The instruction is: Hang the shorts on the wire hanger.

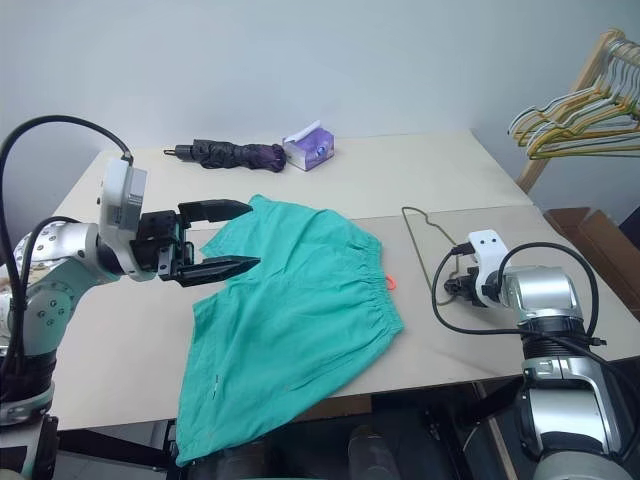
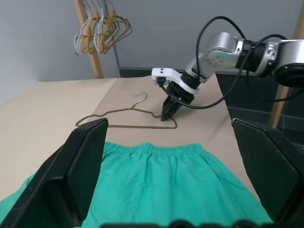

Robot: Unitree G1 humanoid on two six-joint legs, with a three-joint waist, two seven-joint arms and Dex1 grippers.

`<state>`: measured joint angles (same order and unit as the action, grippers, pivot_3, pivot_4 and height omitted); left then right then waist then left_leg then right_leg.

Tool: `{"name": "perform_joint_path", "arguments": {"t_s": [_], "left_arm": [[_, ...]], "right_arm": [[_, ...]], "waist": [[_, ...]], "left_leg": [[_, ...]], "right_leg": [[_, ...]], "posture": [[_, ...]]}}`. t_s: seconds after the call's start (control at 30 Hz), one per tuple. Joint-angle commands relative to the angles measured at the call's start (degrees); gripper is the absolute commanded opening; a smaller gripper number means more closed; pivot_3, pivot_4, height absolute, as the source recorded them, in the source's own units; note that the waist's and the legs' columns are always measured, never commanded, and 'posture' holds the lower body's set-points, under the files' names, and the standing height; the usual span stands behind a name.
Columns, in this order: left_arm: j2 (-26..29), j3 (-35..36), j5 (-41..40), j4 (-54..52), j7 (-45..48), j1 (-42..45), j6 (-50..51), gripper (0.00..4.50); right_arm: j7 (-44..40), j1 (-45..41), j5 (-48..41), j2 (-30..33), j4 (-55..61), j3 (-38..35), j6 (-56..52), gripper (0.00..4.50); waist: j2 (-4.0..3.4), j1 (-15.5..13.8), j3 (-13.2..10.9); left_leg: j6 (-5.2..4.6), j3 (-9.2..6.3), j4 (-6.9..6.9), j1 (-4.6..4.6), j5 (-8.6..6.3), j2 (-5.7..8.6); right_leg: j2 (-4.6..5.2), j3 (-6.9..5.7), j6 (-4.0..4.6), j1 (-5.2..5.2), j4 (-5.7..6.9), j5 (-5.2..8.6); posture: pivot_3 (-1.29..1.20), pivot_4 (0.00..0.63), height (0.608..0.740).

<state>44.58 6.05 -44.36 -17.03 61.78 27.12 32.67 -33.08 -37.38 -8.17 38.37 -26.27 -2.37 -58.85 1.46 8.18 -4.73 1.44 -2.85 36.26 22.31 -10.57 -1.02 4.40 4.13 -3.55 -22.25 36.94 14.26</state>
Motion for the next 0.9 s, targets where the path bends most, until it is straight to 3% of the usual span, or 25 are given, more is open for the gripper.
{"name": "perform_joint_path", "arguments": {"t_s": [0.03, 0.13, 0.3, 0.6, 0.73, 0.9], "left_arm": [[-0.1, 0.0, 1.1, 1.0, 2.0, 1.9, -2.0, 4.50], [-0.2, -0.5, 2.1, 1.9, 4.0, 2.2, -3.3, 4.50], [-2.2, -2.0, 5.1, 5.2, 4.4, 4.6, -5.9, 4.50], [-3.8, -3.3, 9.4, 11.7, 3.1, 10.5, -6.5, 4.50], [-4.0, -3.7, 10.6, 14.8, 5.0, 12.0, -7.7, 4.50], [-2.4, -5.3, 12.8, 20.6, 9.4, 15.3, -7.4, 4.50]], "right_arm": [[0.3, -1.4, -0.6, 0.0, -0.9, -1.3, 0.2, 0.88], [1.0, -0.9, 0.3, 0.2, 0.3, -0.9, 2.2, 0.02], [4.2, 0.1, 4.9, 1.5, 5.1, 1.6, 12.6, 0.02], [3.7, 9.4, 15.6, 11.4, 21.0, 4.4, 55.6, 0.02], [6.3, 11.2, 23.5, 18.5, 18.5, 6.2, 82.8, 0.02], [8.3, 9.5, 28.5, 21.8, 13.6, 6.7, 97.3, 0.02]], "waist": [[-0.01, 0.3, 0.0], [-0.01, 0.6, 0.0], [-0.04, 1.1, 0.0], [-0.09, 2.8, 0.1], [-0.19, 3.5, 0.1], [-0.15, 4.7, 0.1]], "left_leg": [[0.00, 0.00, -0.01, 0.01, 0.00, 0.00], [0.00, 0.00, -0.01, 0.00, 0.00, 0.00], [0.00, 0.01, 0.01, 0.00, 0.00, 0.01], [-0.02, 0.01, 0.01, 0.12, -0.04, 0.04], [-0.01, 0.00, -0.01, 0.04, -0.05, 0.04], [-0.01, 0.01, 0.02, 0.04, -0.04, 0.05]], "right_leg": [[0.00, 0.00, 0.00, 0.00, -0.01, 0.00], [0.00, 0.00, 0.00, 0.00, -0.02, 0.00], [0.01, 0.01, -0.02, 0.00, -0.01, -0.01], [0.04, 0.03, -0.14, -0.08, -0.08, 0.04], [0.05, 0.01, -0.14, -0.01, -0.09, 0.04], [0.05, 0.03, -0.12, 0.00, -0.09, 0.04]], "posture": [[-0.10, 0.000, 0.740], [-0.11, 0.000, 0.740], [-0.14, 0.000, 0.740], [-0.17, 0.000, 0.740], [-0.18, 0.000, 0.740], [-0.19, 0.000, 0.740]]}}
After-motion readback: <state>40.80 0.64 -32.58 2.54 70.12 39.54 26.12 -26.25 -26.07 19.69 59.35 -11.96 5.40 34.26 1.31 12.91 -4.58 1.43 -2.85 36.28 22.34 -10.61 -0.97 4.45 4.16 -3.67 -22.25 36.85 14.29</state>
